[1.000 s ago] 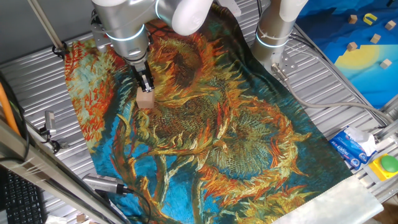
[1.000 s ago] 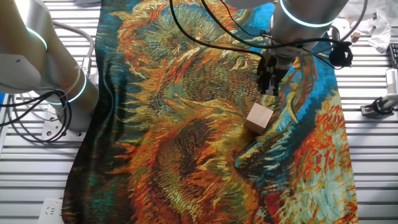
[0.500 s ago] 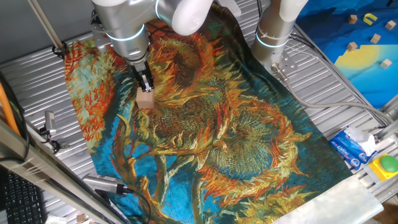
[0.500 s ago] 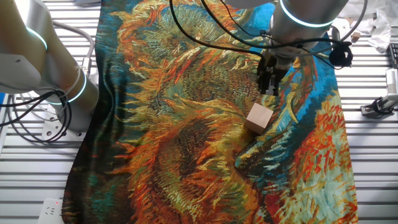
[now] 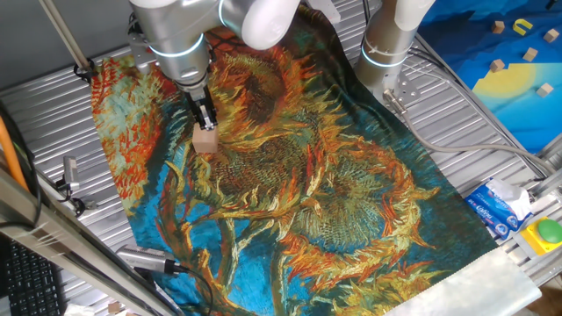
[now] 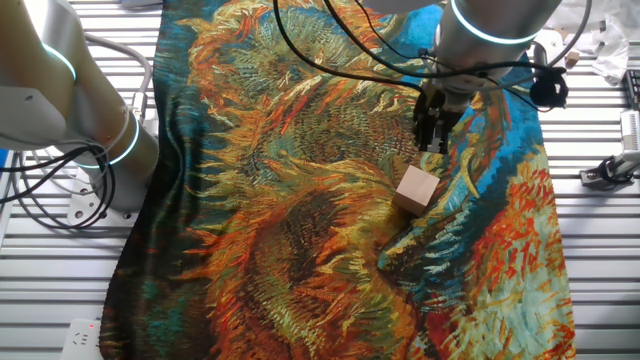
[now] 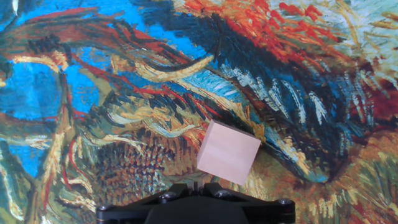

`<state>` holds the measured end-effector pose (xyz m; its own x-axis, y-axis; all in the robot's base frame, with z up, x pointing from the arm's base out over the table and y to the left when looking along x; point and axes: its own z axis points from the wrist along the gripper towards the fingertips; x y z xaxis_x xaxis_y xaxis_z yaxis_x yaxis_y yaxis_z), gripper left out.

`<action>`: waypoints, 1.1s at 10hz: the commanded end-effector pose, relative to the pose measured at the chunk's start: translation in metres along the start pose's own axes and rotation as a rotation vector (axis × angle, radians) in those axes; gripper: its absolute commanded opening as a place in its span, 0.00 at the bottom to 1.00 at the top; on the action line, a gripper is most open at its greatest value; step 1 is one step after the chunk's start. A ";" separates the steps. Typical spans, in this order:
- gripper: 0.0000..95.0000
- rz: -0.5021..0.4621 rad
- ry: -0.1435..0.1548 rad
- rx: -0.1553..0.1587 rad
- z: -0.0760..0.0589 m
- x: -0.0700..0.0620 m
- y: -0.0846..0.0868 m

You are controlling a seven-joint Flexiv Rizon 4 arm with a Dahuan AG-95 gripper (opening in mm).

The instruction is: Approach and touch the side of the small block

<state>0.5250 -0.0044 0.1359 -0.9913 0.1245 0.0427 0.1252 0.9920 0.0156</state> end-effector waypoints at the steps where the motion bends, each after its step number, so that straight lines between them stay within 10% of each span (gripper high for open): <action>1: 0.00 0.029 0.090 -0.064 -0.001 0.002 0.000; 7: 0.00 0.028 0.167 -0.044 -0.001 0.002 0.000; 8: 0.00 0.045 0.152 -0.043 -0.001 0.002 0.000; 9: 0.00 0.054 0.074 -0.043 -0.001 0.002 0.000; 11: 0.00 0.059 0.063 -0.038 -0.001 0.002 0.000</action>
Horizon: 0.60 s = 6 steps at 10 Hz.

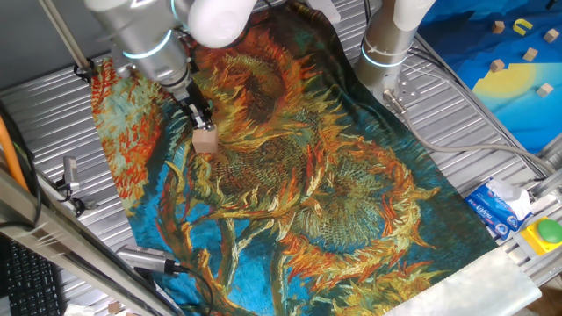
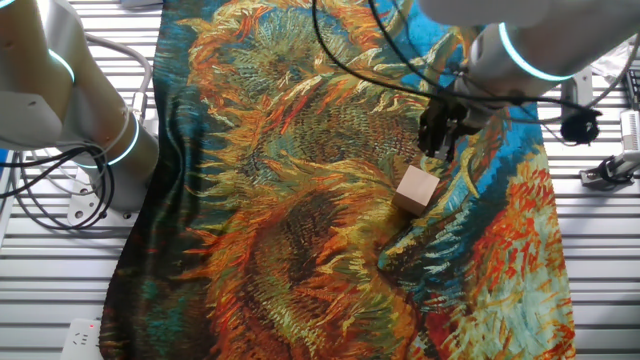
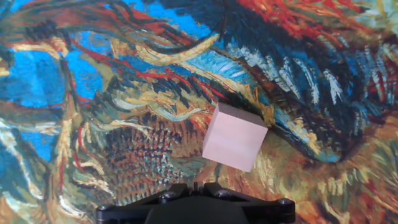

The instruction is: Approach and touch the side of the small block

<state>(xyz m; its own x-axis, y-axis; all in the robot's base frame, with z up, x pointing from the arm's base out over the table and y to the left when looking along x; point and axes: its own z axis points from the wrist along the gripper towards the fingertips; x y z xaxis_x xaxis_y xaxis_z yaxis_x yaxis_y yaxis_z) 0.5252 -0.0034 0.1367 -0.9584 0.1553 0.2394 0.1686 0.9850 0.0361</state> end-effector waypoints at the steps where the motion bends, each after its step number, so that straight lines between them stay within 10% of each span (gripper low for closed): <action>1: 0.00 0.021 -0.134 -0.016 0.000 0.002 -0.001; 6: 0.00 0.020 -0.123 -0.022 0.003 0.001 -0.002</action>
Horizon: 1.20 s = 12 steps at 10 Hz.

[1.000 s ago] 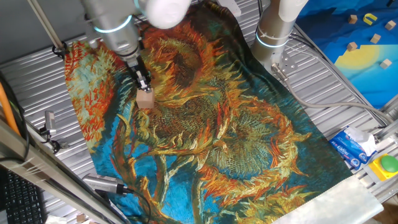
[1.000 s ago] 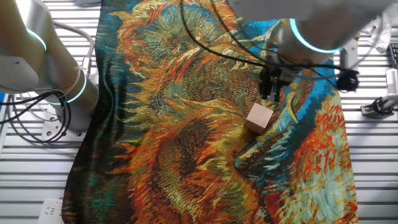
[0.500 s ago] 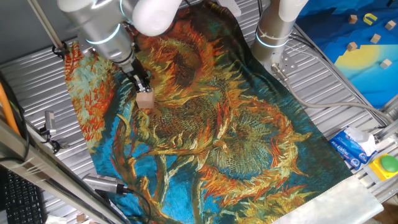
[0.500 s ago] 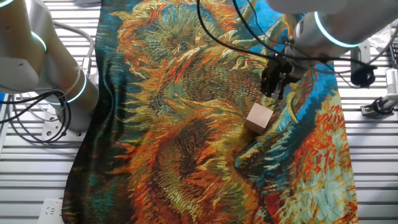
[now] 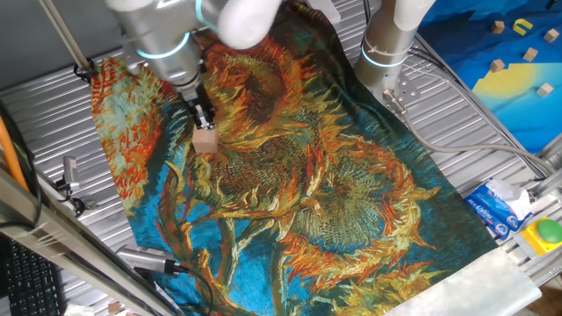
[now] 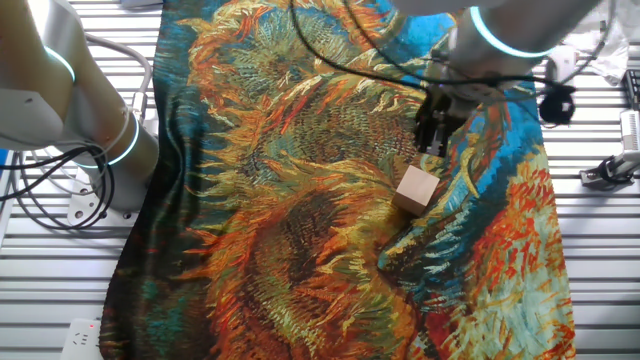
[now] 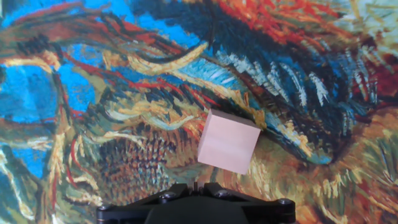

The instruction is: Approach and touch the side of the small block

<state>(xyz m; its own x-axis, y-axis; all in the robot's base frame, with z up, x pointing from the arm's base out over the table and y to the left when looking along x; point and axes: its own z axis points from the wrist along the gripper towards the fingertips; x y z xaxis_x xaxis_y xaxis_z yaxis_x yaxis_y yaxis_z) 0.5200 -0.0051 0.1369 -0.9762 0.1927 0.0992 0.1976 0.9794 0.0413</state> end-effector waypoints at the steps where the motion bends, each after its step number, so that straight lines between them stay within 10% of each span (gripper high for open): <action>1: 0.00 -0.007 0.021 -0.014 0.006 -0.004 -0.001; 12: 0.00 -0.012 0.030 -0.067 0.069 -0.008 -0.010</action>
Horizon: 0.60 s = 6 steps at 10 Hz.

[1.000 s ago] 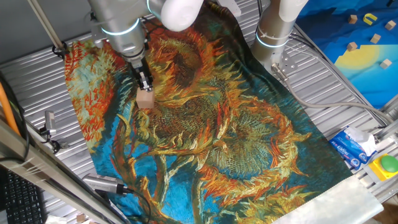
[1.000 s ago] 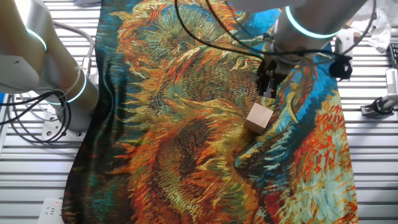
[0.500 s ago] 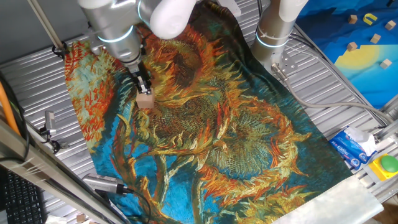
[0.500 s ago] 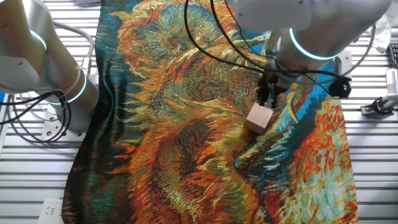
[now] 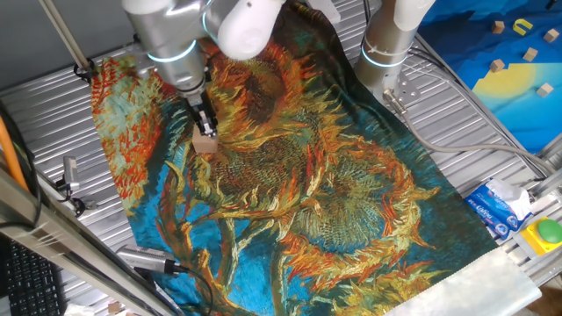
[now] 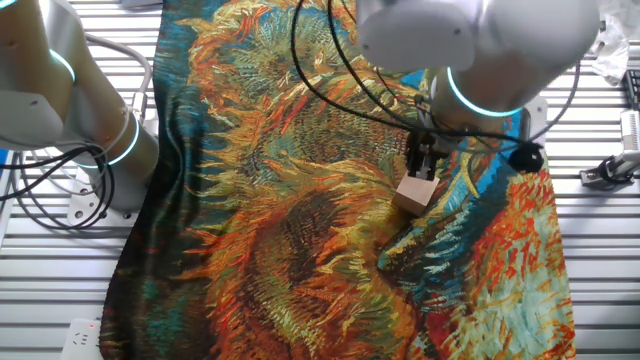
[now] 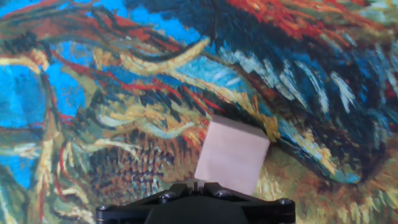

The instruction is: Approach and touch the side of the small block

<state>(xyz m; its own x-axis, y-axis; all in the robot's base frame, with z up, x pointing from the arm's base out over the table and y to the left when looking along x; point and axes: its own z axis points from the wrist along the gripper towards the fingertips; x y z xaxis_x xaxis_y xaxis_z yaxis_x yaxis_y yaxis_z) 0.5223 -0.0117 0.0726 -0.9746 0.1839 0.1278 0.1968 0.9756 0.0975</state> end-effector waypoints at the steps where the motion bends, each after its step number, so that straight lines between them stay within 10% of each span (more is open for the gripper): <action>1: 0.00 -0.006 0.002 -0.027 0.012 0.003 -0.003; 5: 0.00 0.008 0.023 -0.096 0.007 0.011 -0.002; 6: 0.00 -0.001 0.021 -0.043 0.002 0.013 -0.001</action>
<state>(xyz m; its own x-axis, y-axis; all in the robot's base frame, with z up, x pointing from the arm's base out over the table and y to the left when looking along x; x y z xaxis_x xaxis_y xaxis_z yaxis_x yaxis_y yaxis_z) 0.5104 -0.0106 0.0704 -0.9695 0.1861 0.1592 0.2155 0.9571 0.1937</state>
